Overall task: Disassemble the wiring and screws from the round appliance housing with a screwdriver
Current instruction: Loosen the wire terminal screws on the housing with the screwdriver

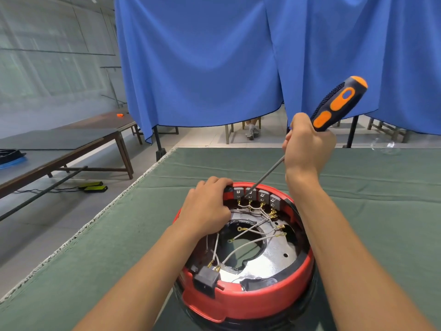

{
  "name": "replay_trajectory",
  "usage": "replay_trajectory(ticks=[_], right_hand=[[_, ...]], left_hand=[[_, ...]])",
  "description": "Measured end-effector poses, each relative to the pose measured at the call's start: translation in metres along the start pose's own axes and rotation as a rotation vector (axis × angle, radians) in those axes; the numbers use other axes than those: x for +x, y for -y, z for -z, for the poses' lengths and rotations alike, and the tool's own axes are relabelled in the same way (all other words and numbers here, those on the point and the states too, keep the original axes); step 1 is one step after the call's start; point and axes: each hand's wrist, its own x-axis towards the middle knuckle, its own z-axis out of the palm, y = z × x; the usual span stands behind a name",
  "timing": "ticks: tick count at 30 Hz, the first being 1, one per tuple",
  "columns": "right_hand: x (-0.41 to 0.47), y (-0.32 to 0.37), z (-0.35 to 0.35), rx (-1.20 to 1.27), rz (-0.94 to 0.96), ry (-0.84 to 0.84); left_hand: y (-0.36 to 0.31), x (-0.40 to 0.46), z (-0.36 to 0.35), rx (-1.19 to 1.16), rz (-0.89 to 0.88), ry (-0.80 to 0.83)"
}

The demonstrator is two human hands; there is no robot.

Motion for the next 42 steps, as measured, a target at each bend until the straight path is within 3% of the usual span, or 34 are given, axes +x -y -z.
replay_trajectory(ticks=[9, 16, 21, 26, 42], right_hand=[[-0.016, 0.001, 0.003, 0.107, 0.080, -0.015], [-0.026, -0.002, 0.008, 0.136, 0.165, 0.066], [-0.026, -0.004, 0.014, 0.001, 0.188, 0.084], [-0.025, -0.002, 0.020, 0.050, 0.159, 0.178], [-0.014, -0.003, 0.003, 0.191, -0.097, 0.012]], left_hand=[[-0.001, 0.000, 0.002, -0.002, 0.004, 0.010], [-0.002, -0.001, 0.002, -0.001, 0.001, 0.018], [-0.003, -0.001, 0.002, 0.000, 0.003, 0.022], [-0.003, -0.002, 0.003, 0.004, -0.003, 0.015], [-0.005, -0.003, 0.005, 0.031, -0.010, 0.015]])
